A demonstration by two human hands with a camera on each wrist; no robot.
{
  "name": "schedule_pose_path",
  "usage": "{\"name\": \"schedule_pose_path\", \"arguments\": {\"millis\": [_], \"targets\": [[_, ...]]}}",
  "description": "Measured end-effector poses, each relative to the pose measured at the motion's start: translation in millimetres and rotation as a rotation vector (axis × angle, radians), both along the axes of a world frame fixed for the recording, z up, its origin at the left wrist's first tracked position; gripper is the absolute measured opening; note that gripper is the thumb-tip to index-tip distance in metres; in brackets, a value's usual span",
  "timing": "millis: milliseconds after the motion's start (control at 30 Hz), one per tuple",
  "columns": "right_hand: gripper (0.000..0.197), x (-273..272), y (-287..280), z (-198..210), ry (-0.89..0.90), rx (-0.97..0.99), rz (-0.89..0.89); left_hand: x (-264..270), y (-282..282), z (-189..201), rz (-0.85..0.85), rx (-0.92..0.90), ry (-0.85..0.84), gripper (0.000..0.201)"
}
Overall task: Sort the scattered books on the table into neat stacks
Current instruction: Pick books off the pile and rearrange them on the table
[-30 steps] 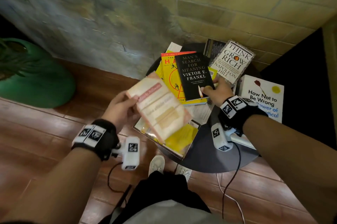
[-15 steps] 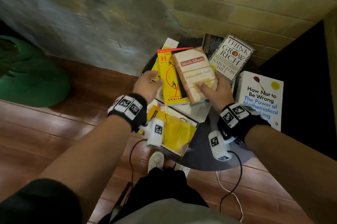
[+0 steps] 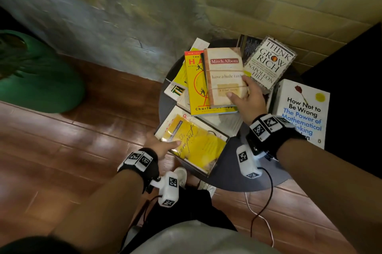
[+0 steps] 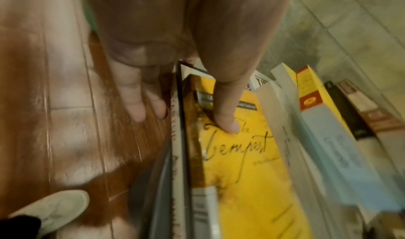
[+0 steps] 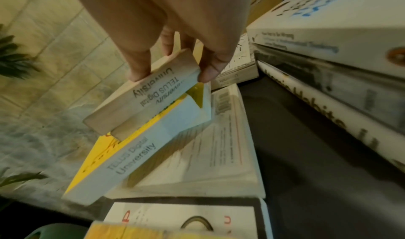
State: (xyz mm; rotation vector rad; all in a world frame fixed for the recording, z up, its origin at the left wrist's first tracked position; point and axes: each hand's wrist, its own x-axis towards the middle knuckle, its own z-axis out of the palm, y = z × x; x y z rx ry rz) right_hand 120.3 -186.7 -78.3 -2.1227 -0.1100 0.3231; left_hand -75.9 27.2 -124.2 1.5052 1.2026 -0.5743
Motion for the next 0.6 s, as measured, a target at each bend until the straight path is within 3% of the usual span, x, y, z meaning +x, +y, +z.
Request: {"name": "schedule_pose_path", "arguments": {"millis": [100,167,233,267,300,367,600], "targets": [[0.081,-1,1,-1,0.016,0.050,-0.044,3,-2,16,0.062,-0.033,0.003,0.123],[0.073,-11,-6,1,-0.040,0.025,-0.128,1,-1,18,0.095,-0.071,-0.037,0.117],[0.061,-27,-15,6,-0.162,-0.035,-0.146,-3,2,18,0.144,-0.106,-0.120,0.084],[0.050,-35,-19,10,-0.205,-0.048,-0.122,-6,3,20,0.162,-0.118,-0.156,0.065],[0.035,-43,-22,11,-0.223,-0.057,-0.083,-8,7,19,0.176,-0.138,-0.180,0.058],[0.011,-56,-25,15,-0.160,-0.072,0.017,-12,15,18,0.185,-0.175,-0.216,0.068],[0.024,-81,-14,9,0.098,-0.250,0.384,-23,36,35,0.003,-0.307,-0.263,0.048]]}}
